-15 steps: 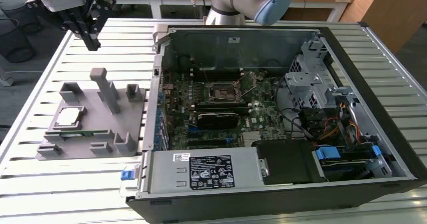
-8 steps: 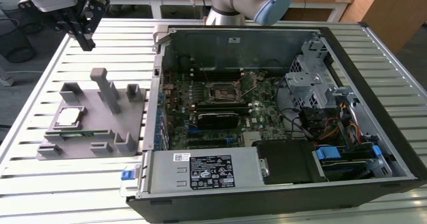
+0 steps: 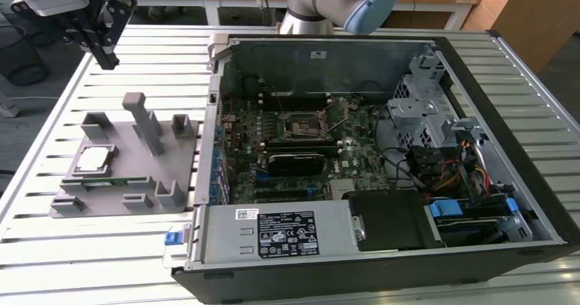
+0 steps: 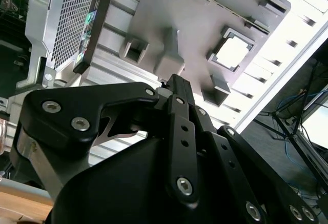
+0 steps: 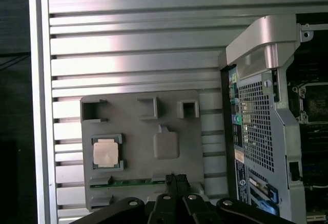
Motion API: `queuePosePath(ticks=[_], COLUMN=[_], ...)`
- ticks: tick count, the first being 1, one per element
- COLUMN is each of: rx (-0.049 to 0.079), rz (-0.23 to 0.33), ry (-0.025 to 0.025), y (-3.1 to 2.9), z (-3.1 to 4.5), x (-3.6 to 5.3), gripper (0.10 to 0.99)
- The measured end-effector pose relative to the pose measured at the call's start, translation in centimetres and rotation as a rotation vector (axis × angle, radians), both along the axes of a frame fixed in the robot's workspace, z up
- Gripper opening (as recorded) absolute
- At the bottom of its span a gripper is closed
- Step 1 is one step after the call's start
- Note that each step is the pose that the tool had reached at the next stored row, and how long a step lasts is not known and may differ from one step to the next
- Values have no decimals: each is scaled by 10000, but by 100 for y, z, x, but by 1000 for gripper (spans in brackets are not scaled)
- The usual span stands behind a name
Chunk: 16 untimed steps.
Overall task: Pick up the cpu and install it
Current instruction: 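Reach for the cpu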
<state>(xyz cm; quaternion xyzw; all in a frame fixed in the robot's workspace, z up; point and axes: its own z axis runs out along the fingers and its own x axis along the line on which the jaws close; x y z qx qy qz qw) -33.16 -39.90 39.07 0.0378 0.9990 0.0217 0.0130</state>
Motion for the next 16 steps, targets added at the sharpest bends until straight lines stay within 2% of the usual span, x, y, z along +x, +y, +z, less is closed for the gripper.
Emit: queuePosePath(ticks=[5,9,10,12,14,16], rx=[0,1,2,16,55,60], rz=[-1,0,0,1,0,21], ry=[1,36,65,194,299,368], y=[0,0,0,-10,-23,-35], z=[-6,-20,-26,-31,-36,-50], x=[-85,-165,-170,-175,-181,-195], gripper=[114,114,114,114,114,114])
